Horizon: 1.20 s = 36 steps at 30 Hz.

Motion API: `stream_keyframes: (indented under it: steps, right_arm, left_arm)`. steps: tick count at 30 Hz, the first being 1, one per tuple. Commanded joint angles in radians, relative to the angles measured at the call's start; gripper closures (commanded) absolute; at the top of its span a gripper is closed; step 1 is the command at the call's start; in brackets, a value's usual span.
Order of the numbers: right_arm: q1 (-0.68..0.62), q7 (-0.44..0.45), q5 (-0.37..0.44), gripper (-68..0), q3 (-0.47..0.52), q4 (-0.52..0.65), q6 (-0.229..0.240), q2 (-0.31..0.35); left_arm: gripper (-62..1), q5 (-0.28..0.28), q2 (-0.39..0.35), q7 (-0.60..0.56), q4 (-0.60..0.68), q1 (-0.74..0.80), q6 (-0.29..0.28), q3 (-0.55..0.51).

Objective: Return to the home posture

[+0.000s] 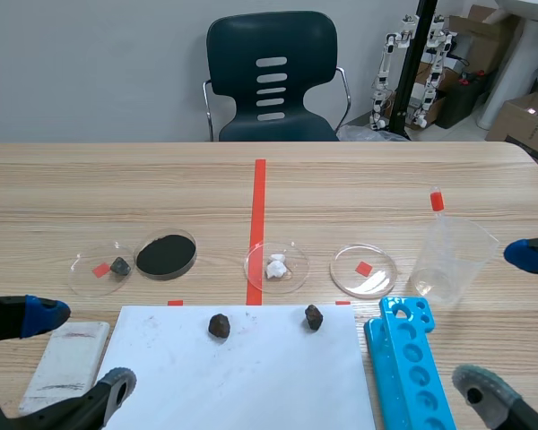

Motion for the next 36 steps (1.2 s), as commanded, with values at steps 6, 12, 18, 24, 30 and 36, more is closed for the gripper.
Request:
stream_keyframes:
  steps: [6, 12, 18, 24, 30, 36]
  right_arm:
    - [0.011, 0.011, -0.009, -59.3, 0.003, 0.006, 0.0, 0.002]
    - [0.011, 0.014, -0.027, -59.3, 0.003, 0.006, 0.0, 0.002]
    - [0.011, 0.014, -0.027, -59.3, 0.003, 0.006, 0.0, 0.002]
    - [0.011, 0.014, -0.027, -59.3, 0.003, 0.006, 0.0, 0.002]
    - [0.011, 0.014, -0.027, -59.3, 0.003, 0.006, 0.0, 0.002]
    - [0.011, 0.015, -0.027, -59.3, 0.003, 0.006, 0.0, 0.002]
  left_arm:
    - [-52.7, -0.014, 0.005, -0.014, 0.027, 0.008, -0.002, -0.002]
    - [-52.7, -0.014, 0.005, -0.014, 0.027, 0.008, -0.002, -0.002]
    - [-52.7, -0.014, 0.005, -0.014, 0.027, 0.008, -0.002, -0.002]
    - [-52.7, -0.014, 0.005, -0.014, 0.027, 0.008, -0.002, -0.002]
    - [-52.7, -0.014, 0.005, -0.014, 0.027, 0.008, -0.002, -0.002]
    - [-52.7, -0.014, 0.005, -0.014, 0.027, 0.008, -0.002, -0.002]
